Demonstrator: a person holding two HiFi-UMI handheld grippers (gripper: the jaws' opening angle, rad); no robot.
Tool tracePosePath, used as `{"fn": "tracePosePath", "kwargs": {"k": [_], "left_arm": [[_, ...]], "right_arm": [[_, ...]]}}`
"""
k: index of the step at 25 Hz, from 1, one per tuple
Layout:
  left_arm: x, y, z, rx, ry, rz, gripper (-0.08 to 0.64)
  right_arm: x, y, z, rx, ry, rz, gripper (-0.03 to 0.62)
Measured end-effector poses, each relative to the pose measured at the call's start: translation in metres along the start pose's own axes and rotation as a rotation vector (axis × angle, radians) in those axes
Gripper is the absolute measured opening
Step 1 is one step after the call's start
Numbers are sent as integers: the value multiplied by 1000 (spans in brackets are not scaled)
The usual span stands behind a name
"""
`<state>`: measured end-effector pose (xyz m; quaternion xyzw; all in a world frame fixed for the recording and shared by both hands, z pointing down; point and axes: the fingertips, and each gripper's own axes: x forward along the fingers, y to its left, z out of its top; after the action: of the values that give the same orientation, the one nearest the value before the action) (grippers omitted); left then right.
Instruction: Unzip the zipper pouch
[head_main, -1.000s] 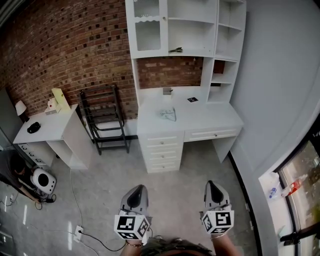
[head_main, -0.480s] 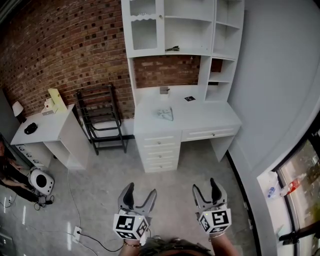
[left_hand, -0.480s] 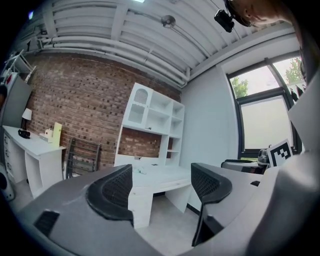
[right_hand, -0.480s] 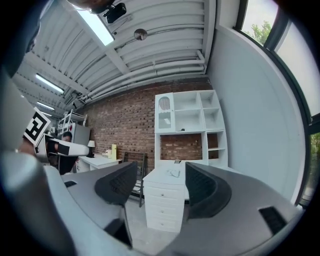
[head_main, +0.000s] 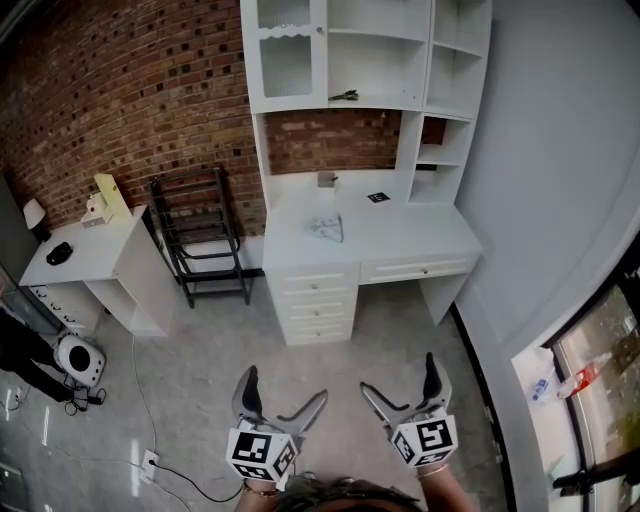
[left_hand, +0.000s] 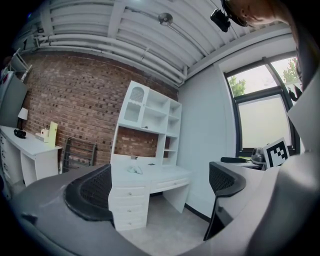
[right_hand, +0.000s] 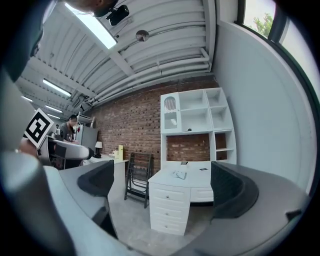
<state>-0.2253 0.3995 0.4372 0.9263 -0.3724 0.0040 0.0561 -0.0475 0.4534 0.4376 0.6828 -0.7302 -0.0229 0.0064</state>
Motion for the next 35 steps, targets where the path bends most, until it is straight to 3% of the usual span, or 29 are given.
{"fn": "tracePosePath", "kwargs": {"k": [13,23,29,35], "left_arm": [[-3,-12,10,44,-74,109,568],[0,-17,-22,-6,7,86,568],[41,4,-23,-20,-6,80,568],[106,46,-14,-18,-6,70,568]], "right_arm": [[-16,-34,4,-66,-38,16,571],[-19,-38,-11,-74,-38,32,568],[13,-55,-19,-63,-28,18,568],[81,-77,-21,-46,-38,14,568]]}}
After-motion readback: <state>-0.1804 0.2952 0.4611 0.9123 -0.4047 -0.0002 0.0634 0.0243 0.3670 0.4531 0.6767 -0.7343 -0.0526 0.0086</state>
